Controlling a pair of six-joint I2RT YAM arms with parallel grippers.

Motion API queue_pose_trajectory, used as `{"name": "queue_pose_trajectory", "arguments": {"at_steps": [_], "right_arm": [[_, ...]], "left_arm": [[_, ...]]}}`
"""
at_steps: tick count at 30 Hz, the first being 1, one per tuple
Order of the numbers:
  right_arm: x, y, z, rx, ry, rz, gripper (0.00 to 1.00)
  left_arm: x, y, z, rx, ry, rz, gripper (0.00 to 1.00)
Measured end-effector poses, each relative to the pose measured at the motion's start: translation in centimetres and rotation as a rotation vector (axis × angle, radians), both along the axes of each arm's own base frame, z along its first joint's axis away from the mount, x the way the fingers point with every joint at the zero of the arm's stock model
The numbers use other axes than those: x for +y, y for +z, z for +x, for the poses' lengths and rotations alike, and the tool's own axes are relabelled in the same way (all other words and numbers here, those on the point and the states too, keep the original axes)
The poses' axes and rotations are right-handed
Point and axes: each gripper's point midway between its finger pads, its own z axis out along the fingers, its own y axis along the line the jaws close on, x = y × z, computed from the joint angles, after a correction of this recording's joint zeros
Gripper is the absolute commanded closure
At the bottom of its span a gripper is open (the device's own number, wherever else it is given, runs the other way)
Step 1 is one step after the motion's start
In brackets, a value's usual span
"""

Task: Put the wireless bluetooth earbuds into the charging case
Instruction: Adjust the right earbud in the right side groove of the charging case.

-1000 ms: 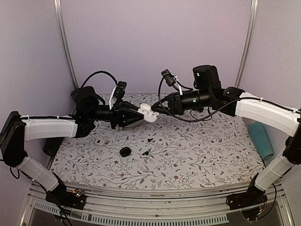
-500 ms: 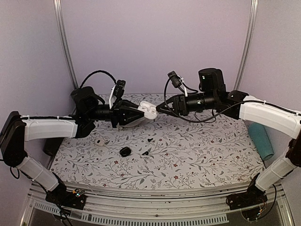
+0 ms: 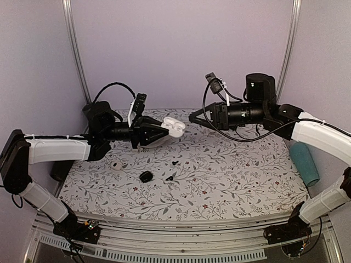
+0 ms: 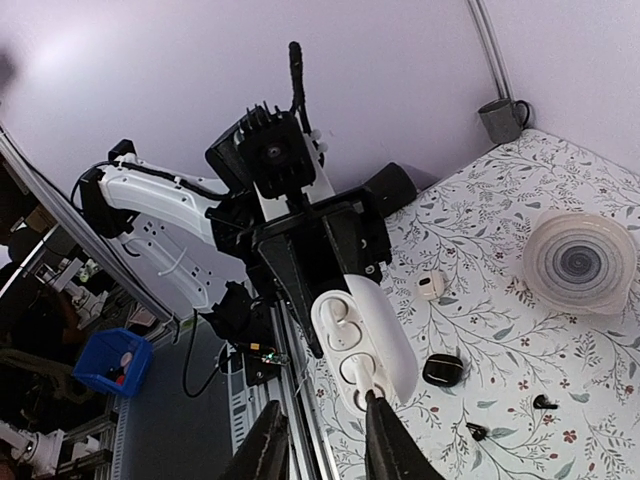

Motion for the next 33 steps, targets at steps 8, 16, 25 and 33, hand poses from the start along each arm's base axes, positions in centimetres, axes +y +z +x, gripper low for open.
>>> {"name": "queue_pose_trajectory", "arguments": {"at_steps": [8,16,25,33], "right_arm": [[2.0,-1.4,-1.1,0.048,0.103,-0.037,0.78],[2.5,-2.3,-0.6,0.073,0.101,-0.071,0.8],[2.9,-2.3,-0.5,0.074,0.099,-0.085,0.9],[3.2,-3.2,-0.6,0.069,0.088,-0.126,0.95]], "left_arm": [[0.0,0.0,-0.3,0.0,-0.019,0.004,1.0],[0.0,0.0,-0.6,-0.001,-0.037,0.005,1.0],[0.0,0.0,-0.7,0.006,-0.043,0.006,1.0],[0.0,0.0,-0.7,0.014,-0.045,0.005,1.0]]}}
